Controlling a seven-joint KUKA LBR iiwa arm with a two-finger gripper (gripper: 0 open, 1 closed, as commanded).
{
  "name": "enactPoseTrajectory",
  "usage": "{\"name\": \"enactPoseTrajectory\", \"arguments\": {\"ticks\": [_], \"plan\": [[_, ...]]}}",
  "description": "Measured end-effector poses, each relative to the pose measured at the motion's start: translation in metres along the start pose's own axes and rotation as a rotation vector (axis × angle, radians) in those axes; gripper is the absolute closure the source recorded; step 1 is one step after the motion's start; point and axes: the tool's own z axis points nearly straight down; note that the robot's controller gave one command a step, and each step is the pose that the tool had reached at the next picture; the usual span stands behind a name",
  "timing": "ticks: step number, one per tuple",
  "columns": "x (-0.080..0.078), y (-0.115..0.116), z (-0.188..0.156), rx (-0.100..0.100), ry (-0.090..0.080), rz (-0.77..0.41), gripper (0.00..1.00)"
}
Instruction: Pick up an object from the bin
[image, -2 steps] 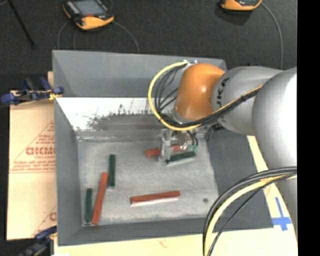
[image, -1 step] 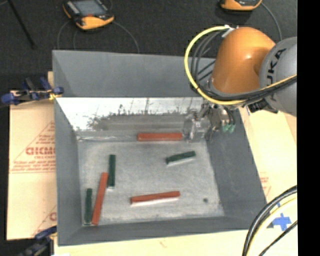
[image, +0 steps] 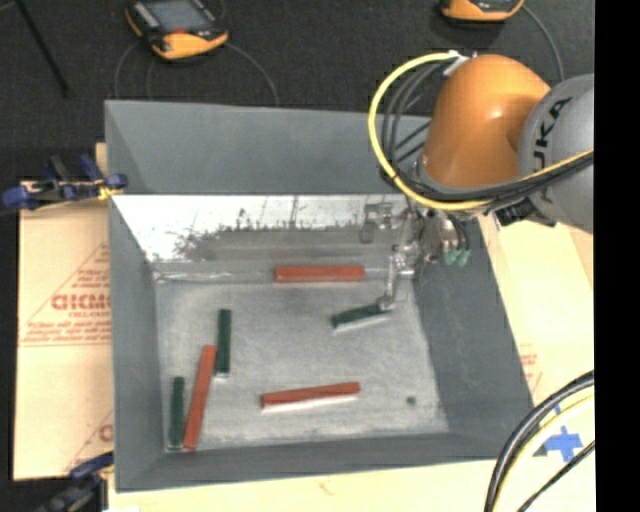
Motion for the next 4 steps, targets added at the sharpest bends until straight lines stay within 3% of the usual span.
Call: {"name": "enactPoseTrajectory", "arguments": {"ticks": [1, 2, 3, 4], "plan": [[0.000, 0.000, 0.000, 0.000, 0.000, 0.000, 0.00], [-0.002, -0.011, 0.054, 0.000, -0.007, 0.030, 0.00], [0.018, 0.007, 0.132, 0.000, -0.003, 0.050, 0.00], [0.020, -0.045, 0.148, 0.002, -0.001, 0.069, 1.00]]}}
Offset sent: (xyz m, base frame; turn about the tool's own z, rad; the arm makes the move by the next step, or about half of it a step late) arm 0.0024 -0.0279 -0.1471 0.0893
